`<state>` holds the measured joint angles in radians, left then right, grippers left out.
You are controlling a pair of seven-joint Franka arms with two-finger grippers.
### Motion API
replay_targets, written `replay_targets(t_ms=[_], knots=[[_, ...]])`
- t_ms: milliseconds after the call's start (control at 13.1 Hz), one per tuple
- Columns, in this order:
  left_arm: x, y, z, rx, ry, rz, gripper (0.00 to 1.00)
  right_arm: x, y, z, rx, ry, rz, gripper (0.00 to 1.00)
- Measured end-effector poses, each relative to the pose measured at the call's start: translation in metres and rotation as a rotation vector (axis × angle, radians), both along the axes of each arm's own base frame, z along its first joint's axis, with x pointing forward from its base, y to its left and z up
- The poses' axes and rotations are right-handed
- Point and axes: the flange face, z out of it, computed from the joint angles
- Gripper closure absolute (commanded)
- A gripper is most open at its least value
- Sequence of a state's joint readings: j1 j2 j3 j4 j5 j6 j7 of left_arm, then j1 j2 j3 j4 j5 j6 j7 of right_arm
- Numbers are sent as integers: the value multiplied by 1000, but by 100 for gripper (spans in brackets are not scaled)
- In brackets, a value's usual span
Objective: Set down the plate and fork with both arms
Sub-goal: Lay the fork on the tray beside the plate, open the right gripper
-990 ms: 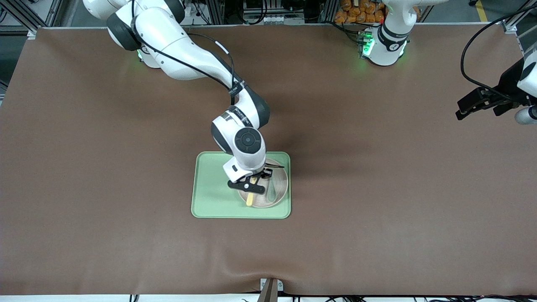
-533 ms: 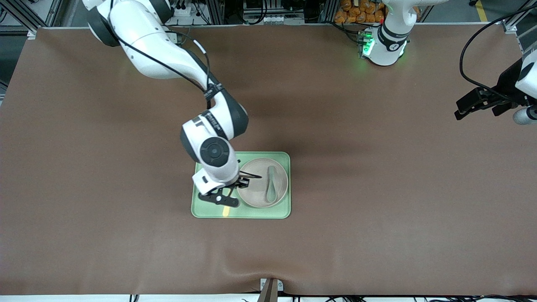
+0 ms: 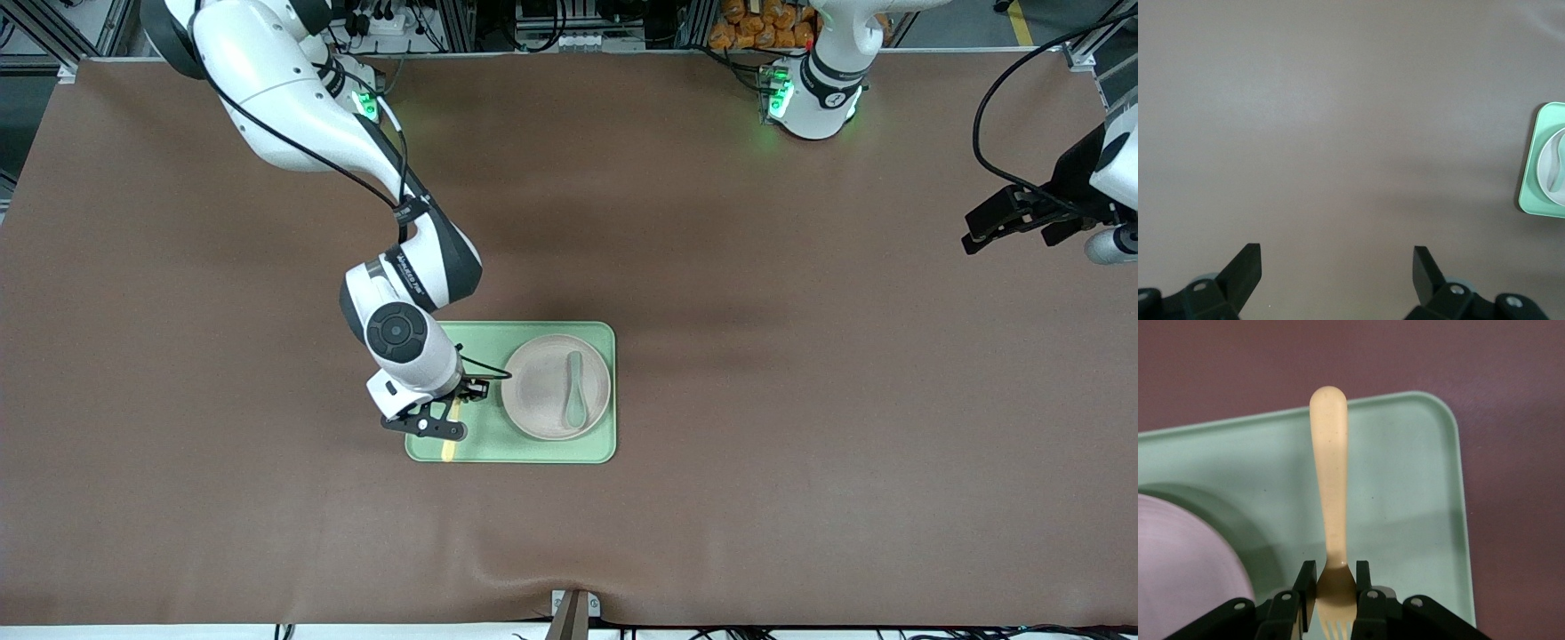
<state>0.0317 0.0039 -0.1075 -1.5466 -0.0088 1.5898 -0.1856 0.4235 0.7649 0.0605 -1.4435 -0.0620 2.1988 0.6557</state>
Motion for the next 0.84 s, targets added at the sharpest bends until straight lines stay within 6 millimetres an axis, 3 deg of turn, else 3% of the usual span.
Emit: replay_targets(t_ms=[228,304,381,457,609,761,837], knots=[[0,-1,0,0,0,-4,0,-15,-1,-27,4,3,10,95],[0,-1,0,0,0,-5,0,-18,-1,-31,2,8,11,79],[0,-2,0,0,0,-7,0,-19,-2,-33,0,12,11,47],[0,-2,0,0,0,-7,0,-20,-1,-33,0,13,13,23],[0,-2,0,0,0,-8,0,-22,1,-31,1,14,16,0],[0,-2,0,0,0,-8,0,-20,1,-18,1,9,15,0],[0,-2,0,0,0,-8,0,-16,-1,-2,6,-10,10,0]])
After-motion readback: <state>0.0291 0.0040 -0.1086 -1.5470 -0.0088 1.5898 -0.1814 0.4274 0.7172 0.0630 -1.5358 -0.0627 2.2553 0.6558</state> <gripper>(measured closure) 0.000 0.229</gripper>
